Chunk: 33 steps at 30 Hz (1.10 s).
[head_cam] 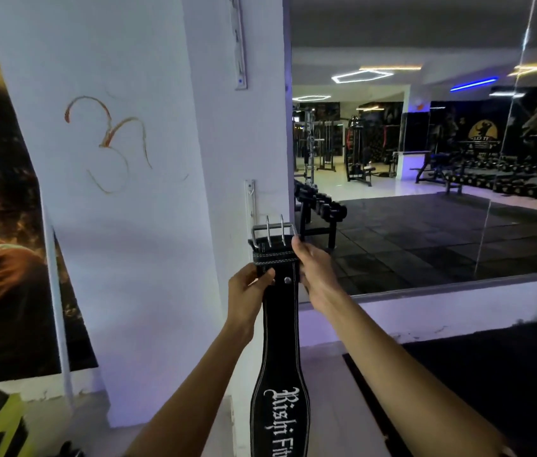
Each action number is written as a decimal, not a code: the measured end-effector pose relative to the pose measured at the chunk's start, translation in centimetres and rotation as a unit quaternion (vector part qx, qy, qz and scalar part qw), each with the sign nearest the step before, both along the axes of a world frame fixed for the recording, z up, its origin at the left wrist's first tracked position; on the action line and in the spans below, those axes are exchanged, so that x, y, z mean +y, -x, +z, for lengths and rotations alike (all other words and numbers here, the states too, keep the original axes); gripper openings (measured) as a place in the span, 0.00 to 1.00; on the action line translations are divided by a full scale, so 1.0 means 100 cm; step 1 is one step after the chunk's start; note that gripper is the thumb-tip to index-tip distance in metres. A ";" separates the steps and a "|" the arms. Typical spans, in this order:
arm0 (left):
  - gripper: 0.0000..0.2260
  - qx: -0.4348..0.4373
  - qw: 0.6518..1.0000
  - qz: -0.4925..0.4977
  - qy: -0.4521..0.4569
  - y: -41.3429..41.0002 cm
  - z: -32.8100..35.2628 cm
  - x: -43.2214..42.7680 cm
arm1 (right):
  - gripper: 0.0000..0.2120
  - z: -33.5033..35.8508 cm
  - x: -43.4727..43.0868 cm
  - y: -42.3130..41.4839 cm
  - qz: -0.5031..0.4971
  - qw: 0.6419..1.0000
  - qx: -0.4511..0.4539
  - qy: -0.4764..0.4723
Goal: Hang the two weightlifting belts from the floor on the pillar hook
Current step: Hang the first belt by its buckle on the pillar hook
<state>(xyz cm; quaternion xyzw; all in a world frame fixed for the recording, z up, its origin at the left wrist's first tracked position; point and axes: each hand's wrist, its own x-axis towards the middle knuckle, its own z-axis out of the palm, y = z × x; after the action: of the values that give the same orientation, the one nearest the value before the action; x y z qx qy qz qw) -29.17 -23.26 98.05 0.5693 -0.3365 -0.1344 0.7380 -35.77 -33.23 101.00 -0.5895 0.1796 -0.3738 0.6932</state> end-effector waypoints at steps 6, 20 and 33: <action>0.10 0.106 0.994 0.008 -0.037 -0.004 0.053 0.000 | 0.08 -0.001 0.009 -0.008 -0.042 0.996 -0.084 0.011; 0.18 0.092 0.982 -0.102 -0.130 -0.025 0.078 -0.004 | 0.07 0.022 0.009 -0.013 -0.086 0.989 -0.122 0.018; 0.20 -0.128 0.963 0.234 0.034 0.008 0.071 -0.051 | 0.21 0.068 -0.010 0.005 0.055 0.995 0.067 -0.057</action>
<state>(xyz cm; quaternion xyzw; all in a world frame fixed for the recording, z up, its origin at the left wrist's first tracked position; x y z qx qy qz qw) -29.94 -28.39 105.14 0.6190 -0.2900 0.1283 0.7185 -36.30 -34.22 107.84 -0.5815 0.2138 -0.2837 0.7319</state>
